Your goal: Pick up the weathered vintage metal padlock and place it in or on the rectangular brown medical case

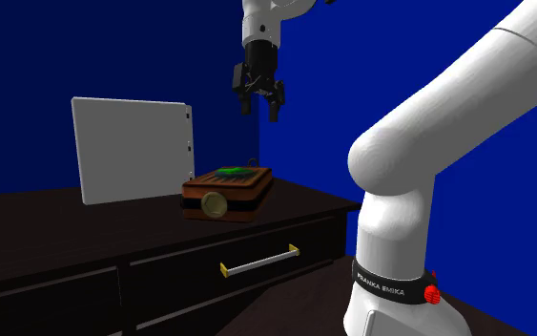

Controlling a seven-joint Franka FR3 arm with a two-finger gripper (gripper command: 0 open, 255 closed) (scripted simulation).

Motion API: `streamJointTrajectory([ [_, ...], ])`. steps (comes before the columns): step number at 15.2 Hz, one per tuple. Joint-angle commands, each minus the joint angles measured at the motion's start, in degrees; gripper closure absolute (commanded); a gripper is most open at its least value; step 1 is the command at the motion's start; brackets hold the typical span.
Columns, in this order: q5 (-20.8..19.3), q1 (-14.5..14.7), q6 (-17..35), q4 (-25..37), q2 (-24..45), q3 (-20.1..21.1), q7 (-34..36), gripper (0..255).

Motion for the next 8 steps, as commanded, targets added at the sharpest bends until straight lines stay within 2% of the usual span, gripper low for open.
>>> streamJointTrajectory([
  [1,0.0,0.0,0.0,0.0,0.0,0.0,0.0,0],
  [8,-5.3,-1.7,6.5,4.6,11.8,-5.5,-7.9,0],
])
